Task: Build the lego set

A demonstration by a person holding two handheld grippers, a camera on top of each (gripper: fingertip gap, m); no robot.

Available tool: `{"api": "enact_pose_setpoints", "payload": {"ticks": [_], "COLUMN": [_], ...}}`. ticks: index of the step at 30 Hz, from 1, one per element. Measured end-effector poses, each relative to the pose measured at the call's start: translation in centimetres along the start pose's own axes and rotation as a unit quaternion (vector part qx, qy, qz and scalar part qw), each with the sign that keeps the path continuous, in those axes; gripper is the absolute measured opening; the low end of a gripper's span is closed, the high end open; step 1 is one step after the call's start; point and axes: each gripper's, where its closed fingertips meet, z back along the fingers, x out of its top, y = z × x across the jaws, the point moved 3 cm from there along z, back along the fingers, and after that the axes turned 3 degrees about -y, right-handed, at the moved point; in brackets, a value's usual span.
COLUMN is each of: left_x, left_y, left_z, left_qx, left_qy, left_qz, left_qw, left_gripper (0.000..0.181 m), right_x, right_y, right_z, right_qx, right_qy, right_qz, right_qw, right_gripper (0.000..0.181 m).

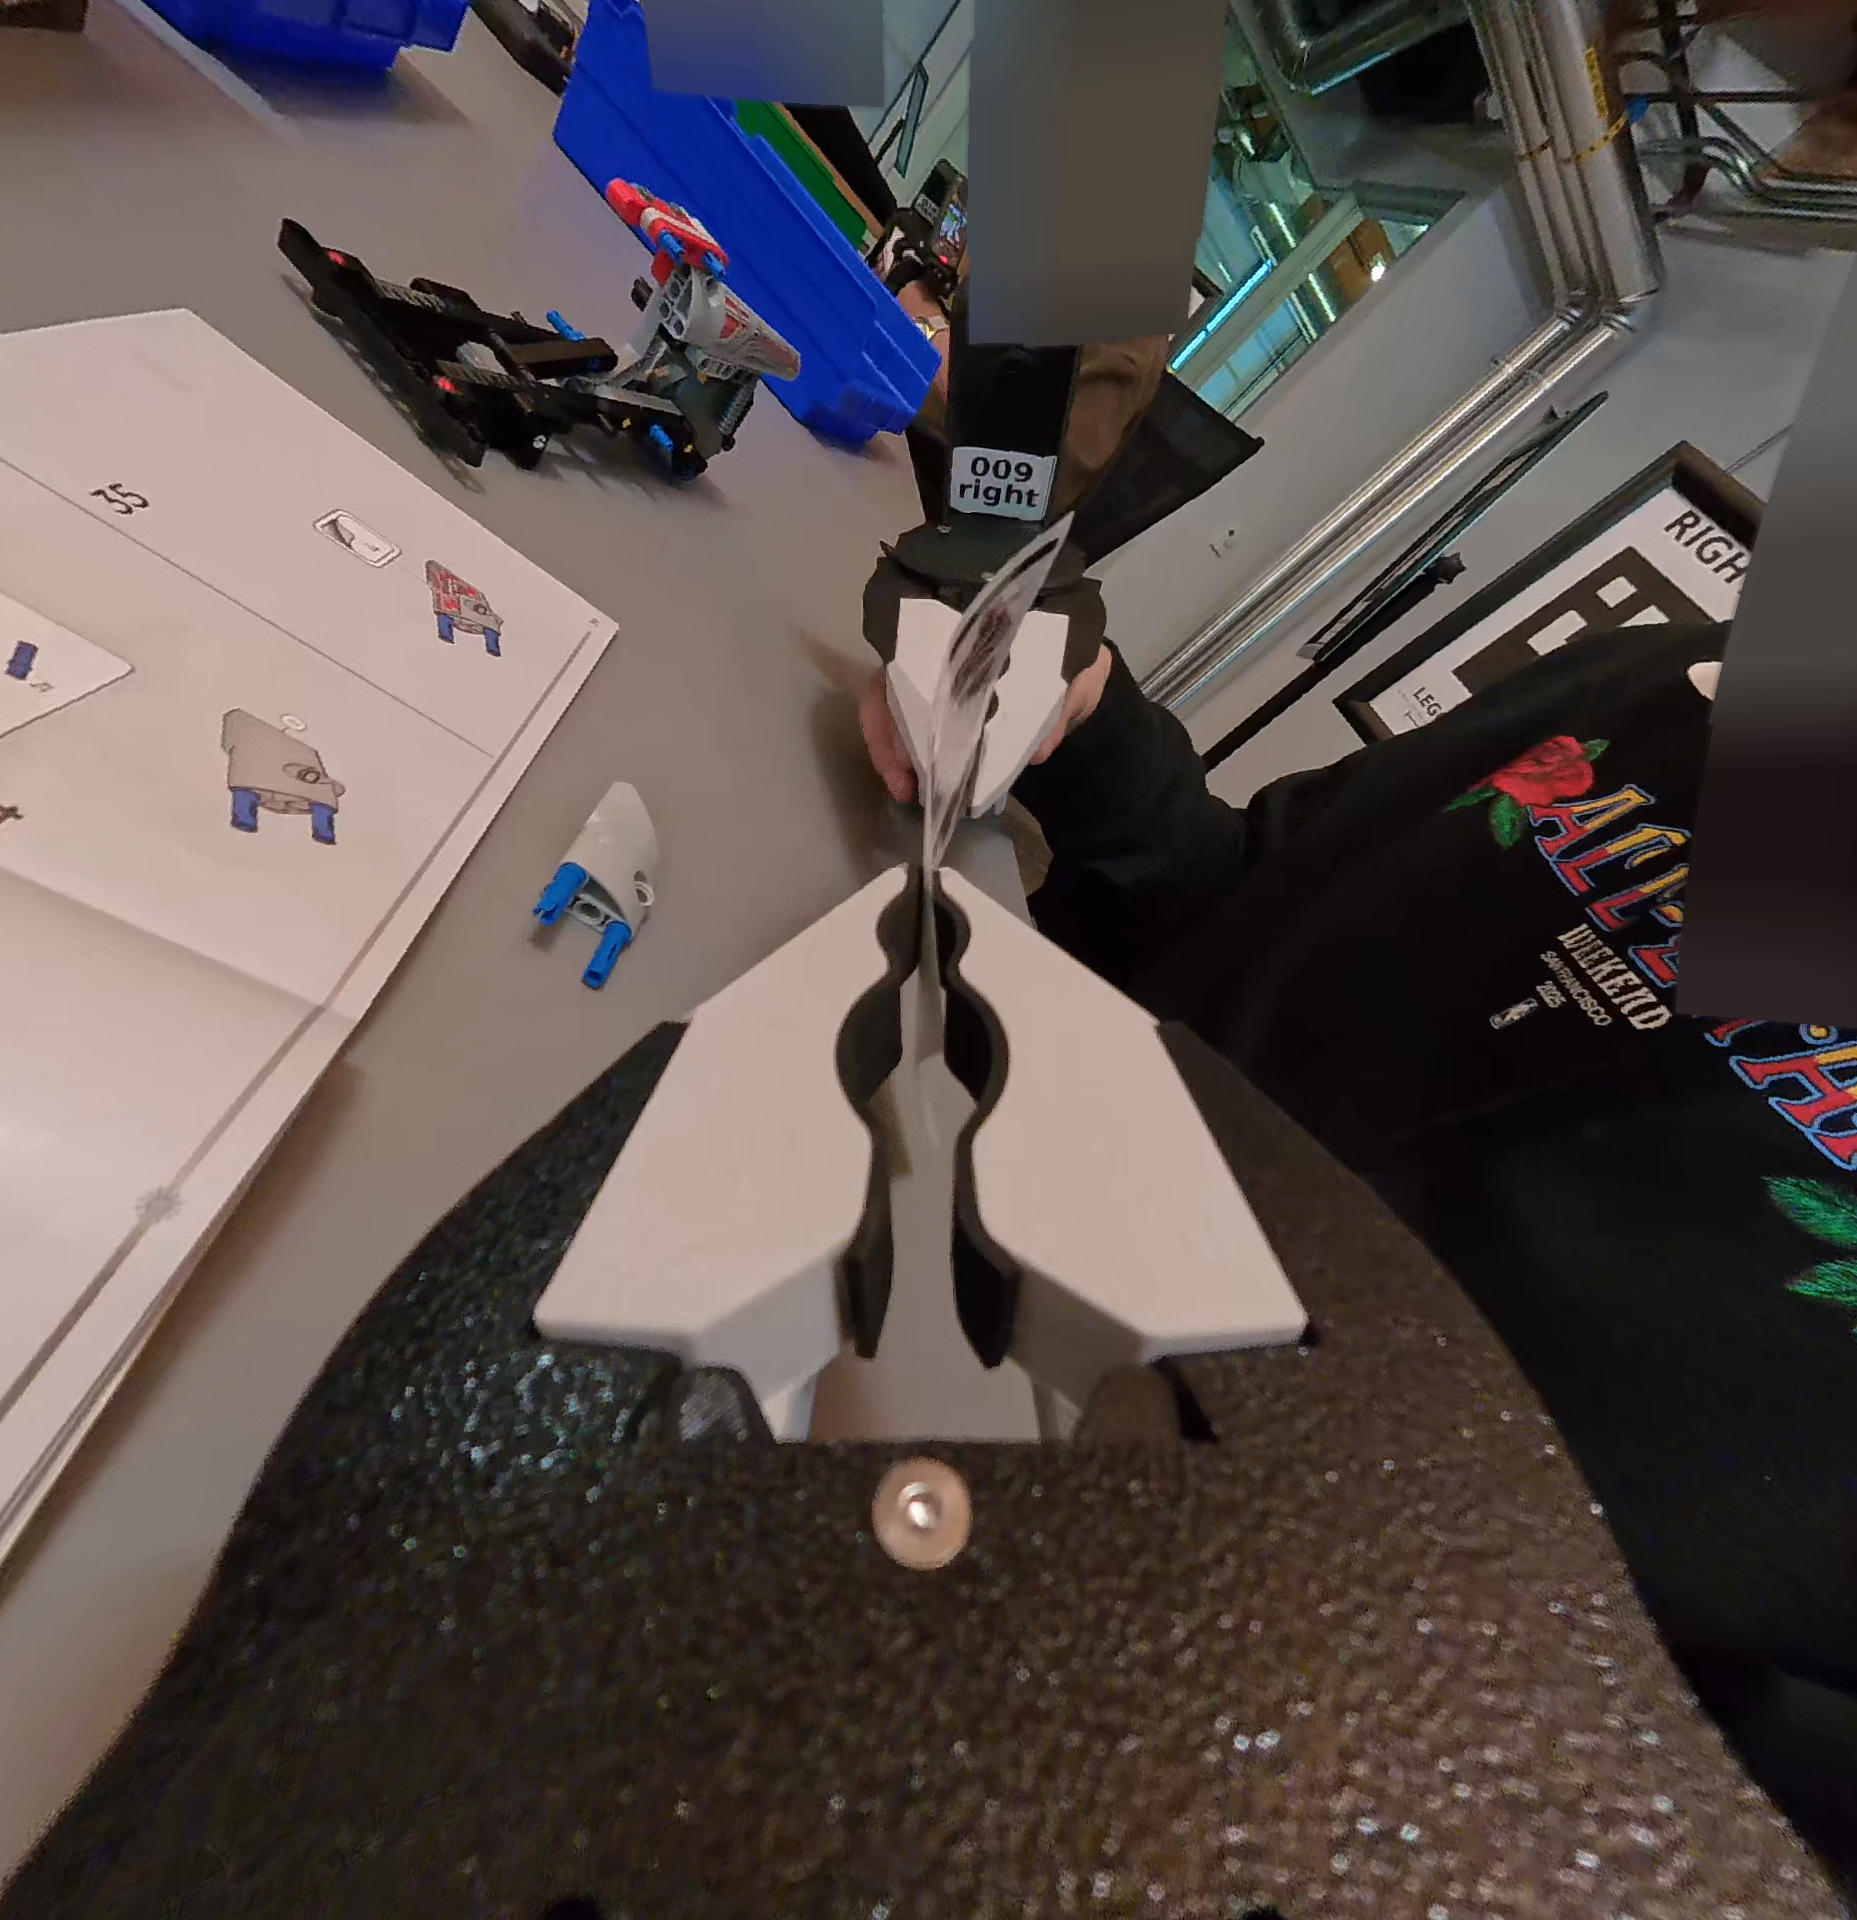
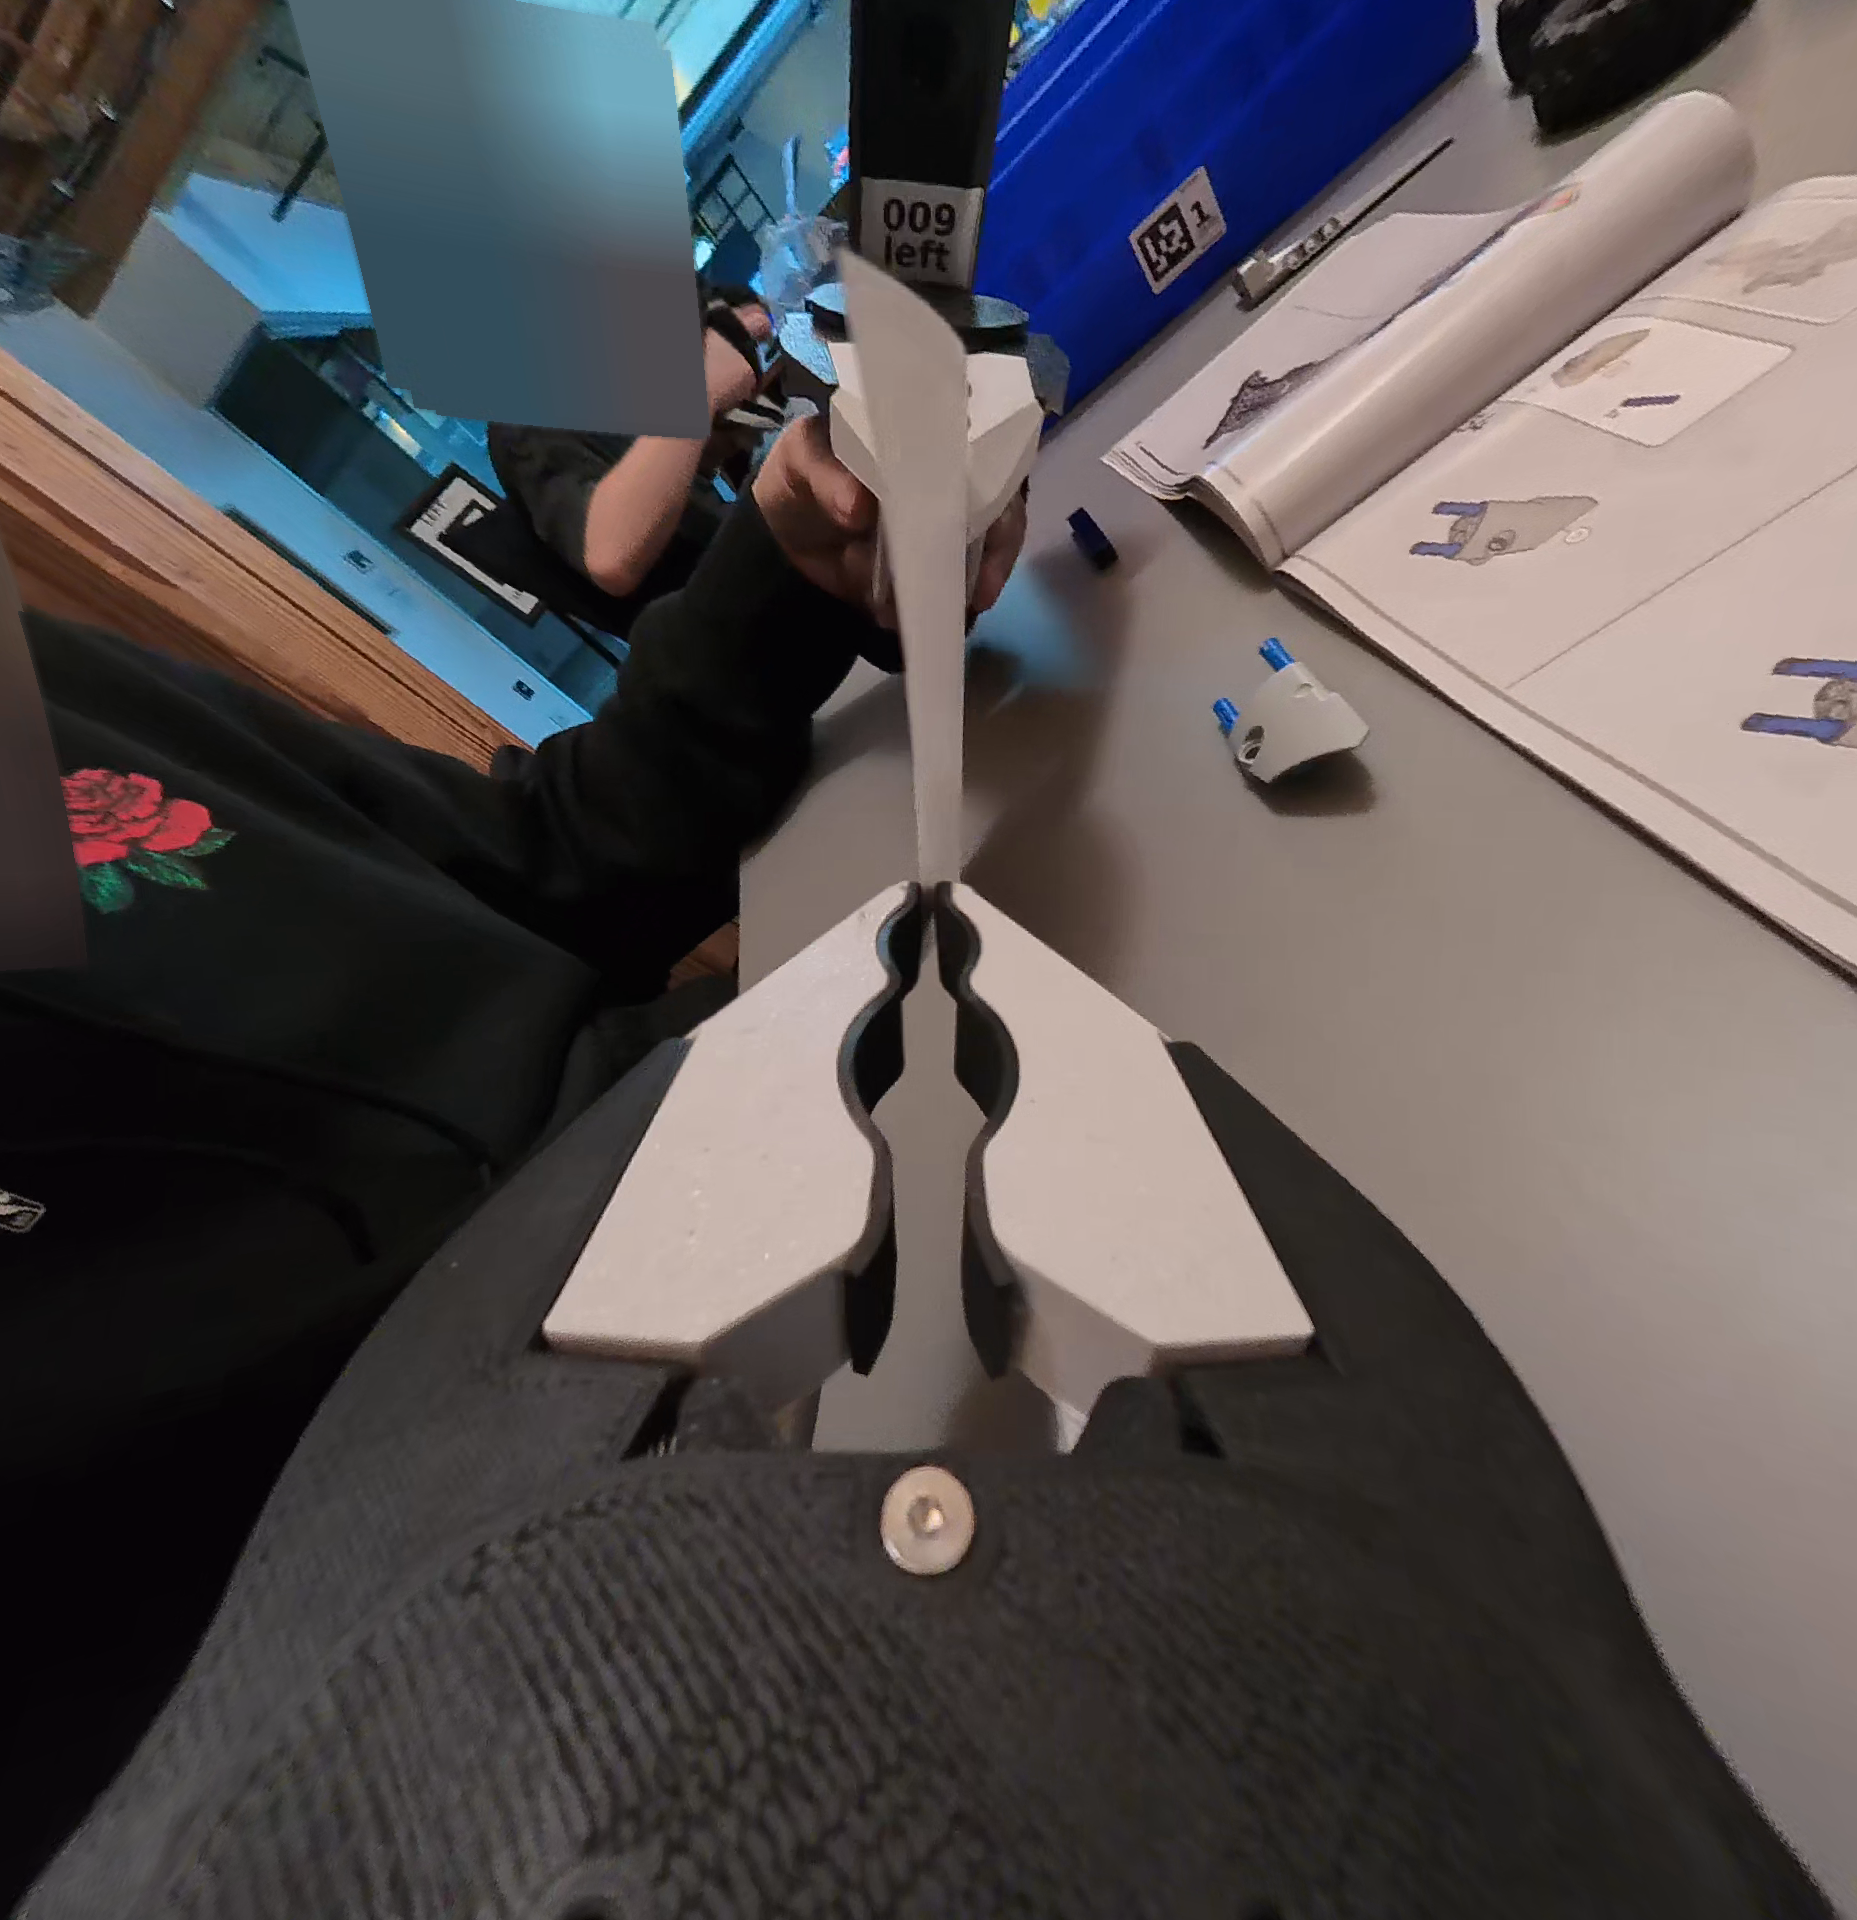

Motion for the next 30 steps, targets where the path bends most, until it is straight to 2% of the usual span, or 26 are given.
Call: {"api": "enact_pose_setpoints", "payload": {"ticks": [4, 6, 7, 8, 10, 12, 13, 14, 16, 19, 23, 27, 30], "left_x": [0.2, 0.6, 1.1, 1.8, 3.7, 5.3, 5.2, 4.6, 2.9, 1.1, -0.1, -0.2, -0.1], "left_y": [0.3, 1.1, 1.8, 2.5, 2.3, 0.1, -1.3, -2.6, -4.5, -4.9, -4.1, -5.2, -5.3], "left_z": [0.2, 0.4, 0.8, 1.4, 3.0, 3.5, 2.8, 1.4, -1.8, -4.7, -5.3, -5.8, -5.8], "left_qx": [0.017, 0.067, 0.115, 0.174, 0.288, 0.356, 0.355, 0.336, 0.281, 0.26, 0.25, 0.194, 0.183], "left_qy": [-0.005, -0.012, -0.016, -0.022, -0.046, -0.06, -0.051, -0.036, -0.006, 0.017, 0.061, 0.043, 0.034], "left_qz": [-0.003, -0.019, -0.033, -0.058, -0.155, -0.266, -0.311, -0.34, -0.357, -0.357, -0.335, -0.311, -0.309], "left_qw": [1.0, 0.998, 0.993, 0.983, 0.944, 0.894, 0.88, 0.878, 0.891, 0.897, 0.906, 0.93, 0.933], "left_gripper": [0.0, 0.0, 0.008, 0.023, 0.026, 0.027, 0.028, 0.027, 0.027, 0.024, 0.025, 0.024, 0.021], "right_x": [0.1, 0.4, 0.6, 1.1, 2.0, 2.8, 3.1, 3.2, 3.2, 3.1, 3.5, 3.7, 3.5], "right_y": [0.3, 0.3, 0.4, 0.4, 0.4, 0.4, 0.5, 0.6, 1.0, 1.8, 2.7, 3.2, 3.6], "right_z": [-0.4, -0.4, -0.4, -0.4, -0.2, 0.1, 0.1, 0.1, -0.3, -1.2, -1.5, -1.8, -2.1], "right_qx": [0.015, 0.025, 0.038, 0.05, 0.067, 0.072, 0.075, 0.075, 0.073, 0.083, 0.1, 0.113, 0.121], "right_qy": [-0.008, -0.029, -0.045, -0.068, -0.116, -0.161, -0.176, -0.186, -0.189, -0.187, -0.211, -0.226, -0.221], "right_qz": [-0.01, -0.036, -0.057, -0.081, -0.112, -0.115, -0.114, -0.11, -0.095, -0.069, -0.046, -0.039, -0.028], "right_qw": [1.0, 0.999, 0.997, 0.993, 0.985, 0.978, 0.975, 0.973, 0.975, 0.976, 0.971, 0.967, 0.967], "right_gripper": [0.0, 0.0, 0.0, 0.0, 0.0, 0.0, 0.0, 0.0, 0.0, 0.0, 0.0, 0.0, 0.0]}}
